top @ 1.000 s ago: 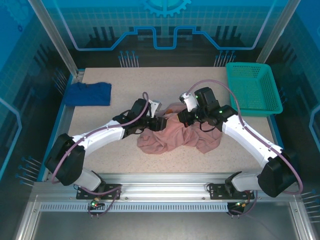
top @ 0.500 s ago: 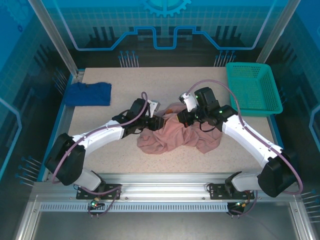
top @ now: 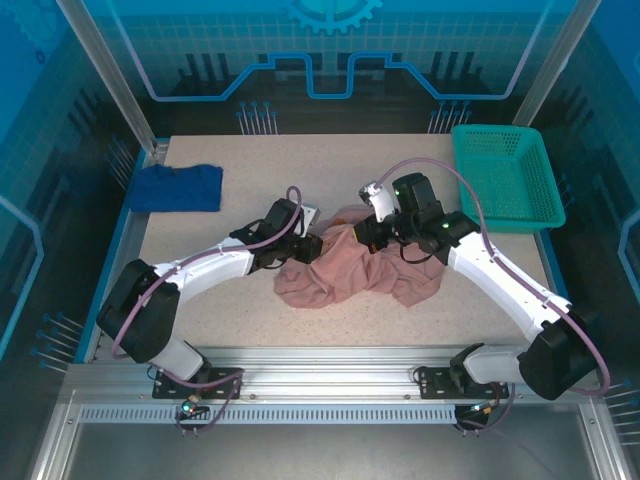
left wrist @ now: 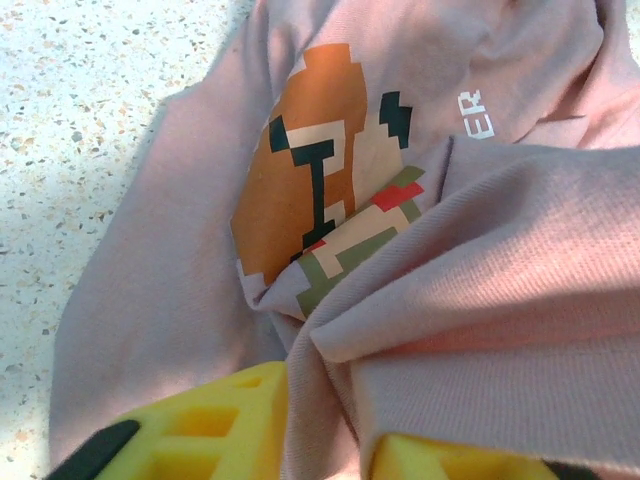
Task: Fold the inside-out t-shirt
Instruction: Turn the T-shirt inside out at the center of the table.
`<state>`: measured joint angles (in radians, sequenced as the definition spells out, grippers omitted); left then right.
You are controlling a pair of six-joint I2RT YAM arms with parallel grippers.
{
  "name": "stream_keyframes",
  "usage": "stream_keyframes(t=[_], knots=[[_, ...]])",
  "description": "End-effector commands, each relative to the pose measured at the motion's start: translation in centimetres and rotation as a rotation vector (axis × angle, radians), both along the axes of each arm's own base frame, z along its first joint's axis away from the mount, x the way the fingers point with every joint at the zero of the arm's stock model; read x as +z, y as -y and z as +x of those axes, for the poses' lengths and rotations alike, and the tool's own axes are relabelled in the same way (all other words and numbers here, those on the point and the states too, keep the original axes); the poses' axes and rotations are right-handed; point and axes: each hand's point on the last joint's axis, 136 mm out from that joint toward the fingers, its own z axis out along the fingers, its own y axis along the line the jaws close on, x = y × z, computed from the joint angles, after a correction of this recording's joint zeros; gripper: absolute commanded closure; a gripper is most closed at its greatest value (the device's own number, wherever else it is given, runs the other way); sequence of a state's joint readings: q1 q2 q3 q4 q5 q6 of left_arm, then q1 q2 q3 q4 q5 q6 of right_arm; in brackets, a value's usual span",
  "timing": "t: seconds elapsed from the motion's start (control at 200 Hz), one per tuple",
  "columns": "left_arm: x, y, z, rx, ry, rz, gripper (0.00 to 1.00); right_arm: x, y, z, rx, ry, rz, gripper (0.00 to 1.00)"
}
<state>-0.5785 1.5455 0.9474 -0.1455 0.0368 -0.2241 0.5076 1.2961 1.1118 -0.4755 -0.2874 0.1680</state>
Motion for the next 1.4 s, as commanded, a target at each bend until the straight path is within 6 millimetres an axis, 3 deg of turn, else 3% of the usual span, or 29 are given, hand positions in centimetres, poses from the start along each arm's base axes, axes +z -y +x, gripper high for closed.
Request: stream_keyframes(t=[0.0, 0.155, 0.34, 0.505, 0.695, 0.775, 0.92, 0.945, 1.01, 1.1, 1.18, 1.245, 1.326, 1.396], knots=[[1.3, -0.9, 0.7, 0.019, 0.034, 0.036, 0.84, 0.6, 1.9, 0.4, -0.064, 0.034, -0.034, 1.00], [3.2, -3.1, 0.5, 0.068, 0.061, 0.052, 0.95, 1.5, 4.3, 0.8, -0.123, 0.110, -0.139, 1.00], [4.6, -5.6, 0.5, 0.158, 0.049, 0.061, 1.00, 2.6, 4.2, 0.1, -0.092, 0.176, -0.107, 1.00], [6.4, -5.4, -0.7, 0.165, 0.011, 0.006, 1.00, 2.4, 4.7, -0.3, -0.091, 0.189, -0.139, 1.00], [8.6, -4.9, -4.3, 0.133, -0.100, -0.127, 1.00, 1.4, 5.2, -1.8, -0.093, 0.188, -0.226, 1.00], [7.5, -4.9, -6.7, 0.131, -0.187, -0.157, 1.00, -0.3, 5.4, -4.1, -0.099, 0.105, -0.230, 1.00], [2.4, -3.5, -13.1, 0.074, -0.369, -0.147, 1.00, -6.6, 7.7, -8.7, -0.242, -0.207, -0.260, 1.00], [1.6, -3.2, -14.0, 0.062, -0.402, -0.149, 1.00, -8.5, 8.2, -9.7, -0.261, -0.261, -0.278, 1.00], [0.3, -2.2, -15.7, 0.025, -0.463, -0.172, 1.00, -10.5, 8.8, -10.8, -0.307, -0.321, -0.274, 0.99], [0.0, -1.3, -16.7, -0.028, -0.496, -0.197, 0.84, -11.3, 9.6, -10.8, -0.370, -0.311, -0.265, 0.89], [0.4, -0.9, -16.3, -0.056, -0.475, -0.200, 0.63, -10.6, 10.1, -9.3, -0.414, -0.234, -0.258, 0.72], [0.9, -0.7, -15.7, -0.083, -0.450, -0.179, 0.48, -9.5, 9.9, -7.9, -0.425, -0.179, -0.243, 0.65], [1.6, -0.5, -14.4, -0.096, -0.404, -0.174, 0.41, -8.3, 9.3, -6.0, -0.416, -0.105, -0.231, 0.61], [2.2, -1.0, -11.2, -0.018, -0.324, -0.183, 0.37, -7.6, 8.1, -3.7, -0.398, -0.059, -0.201, 0.58]])
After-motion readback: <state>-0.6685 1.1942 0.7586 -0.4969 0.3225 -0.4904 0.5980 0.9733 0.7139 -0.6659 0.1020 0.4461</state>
